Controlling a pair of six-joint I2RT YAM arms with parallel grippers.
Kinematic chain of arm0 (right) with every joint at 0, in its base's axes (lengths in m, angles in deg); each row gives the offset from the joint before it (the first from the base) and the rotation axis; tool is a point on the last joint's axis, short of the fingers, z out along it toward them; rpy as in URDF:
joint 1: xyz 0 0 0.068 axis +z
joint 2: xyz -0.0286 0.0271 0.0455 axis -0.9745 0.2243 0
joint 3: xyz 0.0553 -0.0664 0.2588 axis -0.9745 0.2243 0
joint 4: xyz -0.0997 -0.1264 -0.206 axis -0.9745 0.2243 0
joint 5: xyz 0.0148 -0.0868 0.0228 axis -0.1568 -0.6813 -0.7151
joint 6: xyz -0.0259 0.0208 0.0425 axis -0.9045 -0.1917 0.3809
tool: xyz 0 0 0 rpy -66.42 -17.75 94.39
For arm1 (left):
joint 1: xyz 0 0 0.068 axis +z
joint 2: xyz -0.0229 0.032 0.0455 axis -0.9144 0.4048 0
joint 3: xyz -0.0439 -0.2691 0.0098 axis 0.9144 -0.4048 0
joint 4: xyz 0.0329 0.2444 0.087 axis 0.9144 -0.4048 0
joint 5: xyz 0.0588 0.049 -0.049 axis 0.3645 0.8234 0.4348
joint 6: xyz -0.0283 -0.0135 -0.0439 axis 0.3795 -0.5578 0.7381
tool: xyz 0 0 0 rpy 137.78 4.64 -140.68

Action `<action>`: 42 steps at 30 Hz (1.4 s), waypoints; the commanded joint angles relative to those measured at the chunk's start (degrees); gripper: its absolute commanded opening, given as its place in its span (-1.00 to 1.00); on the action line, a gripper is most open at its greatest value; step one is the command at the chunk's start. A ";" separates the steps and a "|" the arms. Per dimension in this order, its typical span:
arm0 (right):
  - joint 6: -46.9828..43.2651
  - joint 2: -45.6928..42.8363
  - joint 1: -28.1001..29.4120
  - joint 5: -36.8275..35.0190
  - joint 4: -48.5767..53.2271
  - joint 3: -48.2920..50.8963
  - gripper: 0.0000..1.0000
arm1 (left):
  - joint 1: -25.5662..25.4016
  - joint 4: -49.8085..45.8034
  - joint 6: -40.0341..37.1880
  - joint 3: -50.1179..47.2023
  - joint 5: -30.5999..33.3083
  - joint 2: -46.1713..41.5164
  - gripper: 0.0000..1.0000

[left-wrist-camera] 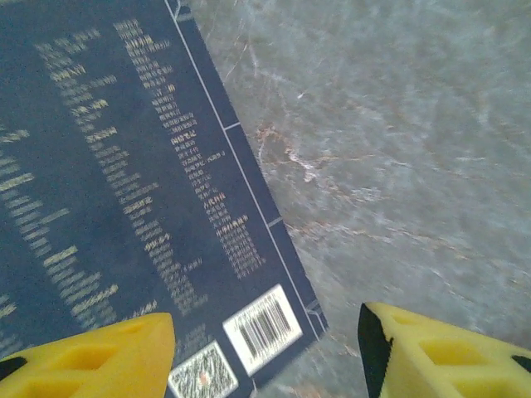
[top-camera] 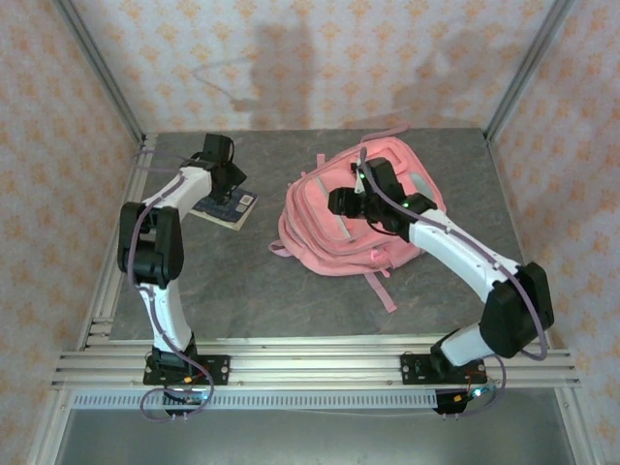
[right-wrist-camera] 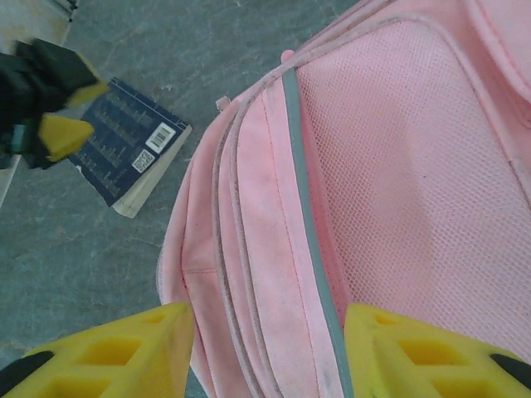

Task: Pack books, pencil case, and school supplies into a backpack

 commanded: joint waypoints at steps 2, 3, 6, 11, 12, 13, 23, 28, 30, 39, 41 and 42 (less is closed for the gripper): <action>1.89 -3.45 0.53 -0.26 0.58 3.71 0.01 | -0.49 -5.75 -3.23 2.77 -2.84 6.05 0.19; 2.24 -3.70 0.65 0.59 -0.03 4.30 0.01 | -0.49 -5.05 -2.61 1.39 -2.75 5.92 0.19; 3.24 -3.19 1.01 3.24 -0.72 4.77 0.01 | -0.42 -4.44 0.40 -2.94 -1.89 4.47 0.18; 5.09 -1.29 2.08 7.71 -1.60 4.51 0.01 | -1.23 -2.51 5.40 -12.93 -2.43 -1.46 0.16; 5.21 -1.15 2.68 7.69 -1.85 4.51 0.01 | -1.93 -1.92 6.04 -15.35 -1.88 -3.42 0.16; 5.35 -1.08 3.21 7.57 -2.08 4.51 0.01 | -2.47 -1.80 6.45 -17.18 -1.40 -4.22 0.16; 7.57 3.80 11.01 6.67 -4.66 3.20 0.01 | -8.07 1.72 9.33 -39.19 -2.34 -22.82 0.09; 9.31 5.45 14.52 5.63 -5.65 2.66 0.01 | -12.82 2.90 10.01 -50.49 -4.43 -33.21 -0.03; 10.44 5.55 15.15 5.07 -5.91 2.74 0.01 | -16.93 3.09 10.63 -54.09 -4.50 -39.06 -0.12; 11.19 10.26 17.29 3.19 -5.07 -0.12 -0.05 | -23.23 -11.70 5.39 -52.17 1.86 -59.87 -0.06; 10.54 12.77 18.47 2.13 -4.04 -2.26 -0.12 | -21.64 -13.52 6.40 -52.26 3.93 -64.17 -0.06; 10.33 14.37 19.32 1.36 -3.52 -3.39 -0.15 | -19.52 -13.62 7.52 -53.09 3.21 -65.52 -0.09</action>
